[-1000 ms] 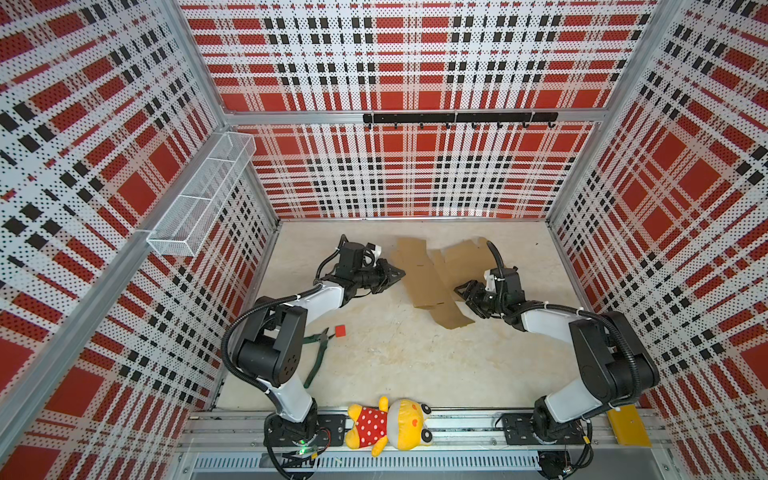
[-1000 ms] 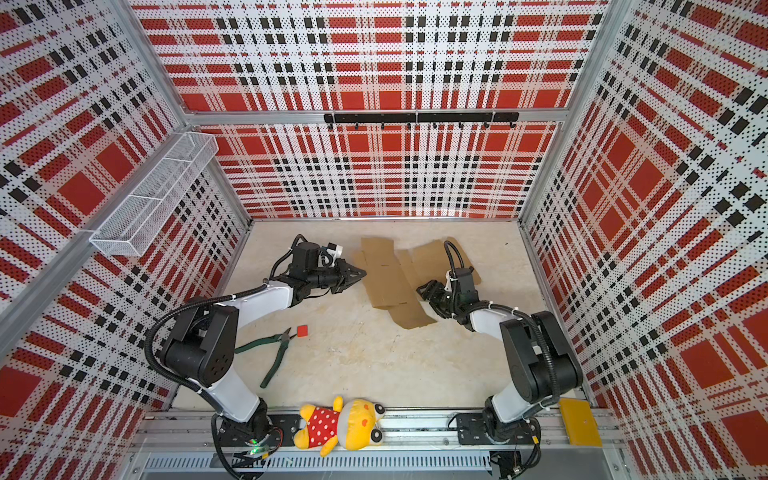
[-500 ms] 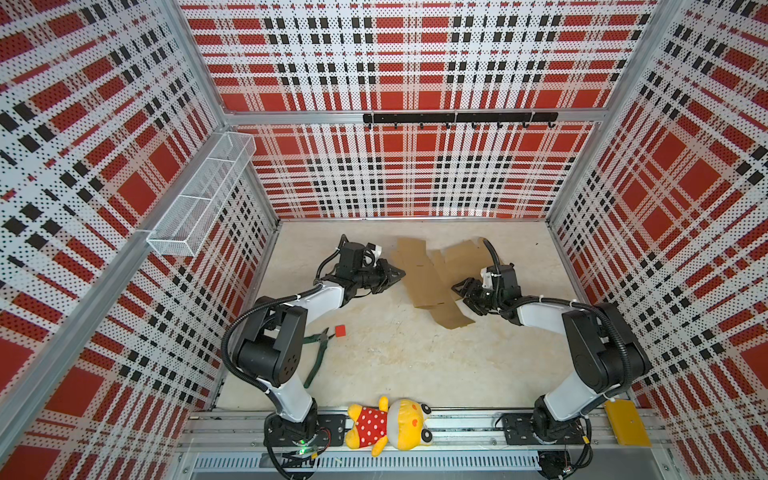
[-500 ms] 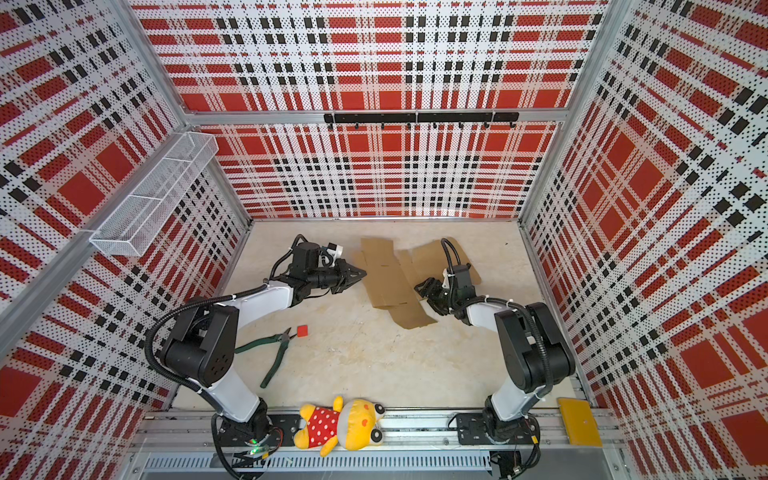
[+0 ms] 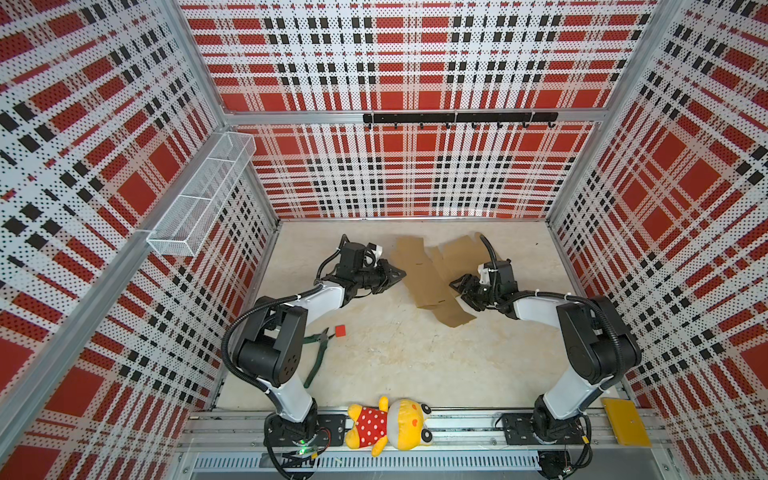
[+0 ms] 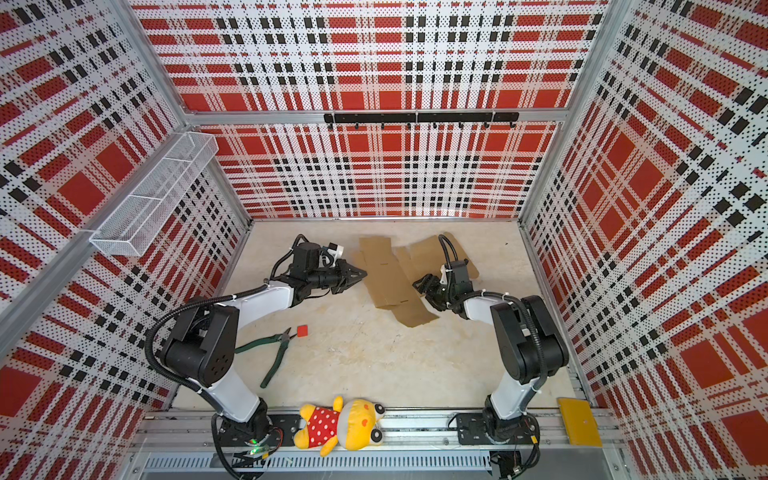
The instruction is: Fold the paper box
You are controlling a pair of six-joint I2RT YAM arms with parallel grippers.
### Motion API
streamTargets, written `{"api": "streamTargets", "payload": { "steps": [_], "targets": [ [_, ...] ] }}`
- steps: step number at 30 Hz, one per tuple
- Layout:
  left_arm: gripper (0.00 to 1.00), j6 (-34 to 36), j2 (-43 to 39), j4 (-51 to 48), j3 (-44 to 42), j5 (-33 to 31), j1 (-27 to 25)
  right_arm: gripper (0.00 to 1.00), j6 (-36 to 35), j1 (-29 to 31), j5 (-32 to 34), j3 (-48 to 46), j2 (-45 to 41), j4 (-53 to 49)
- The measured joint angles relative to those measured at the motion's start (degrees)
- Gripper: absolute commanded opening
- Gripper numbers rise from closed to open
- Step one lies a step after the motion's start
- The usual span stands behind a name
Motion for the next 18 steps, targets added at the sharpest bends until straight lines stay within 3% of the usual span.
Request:
{"api": "streamTargets", "payload": {
  "steps": [18],
  "targets": [
    [0.12, 0.2, 0.0, -0.1, 0.0, -0.2, 0.0, 0.71, -1.3, 0.0, -0.2, 4.0, 1.6, -1.7]
  ]
}}
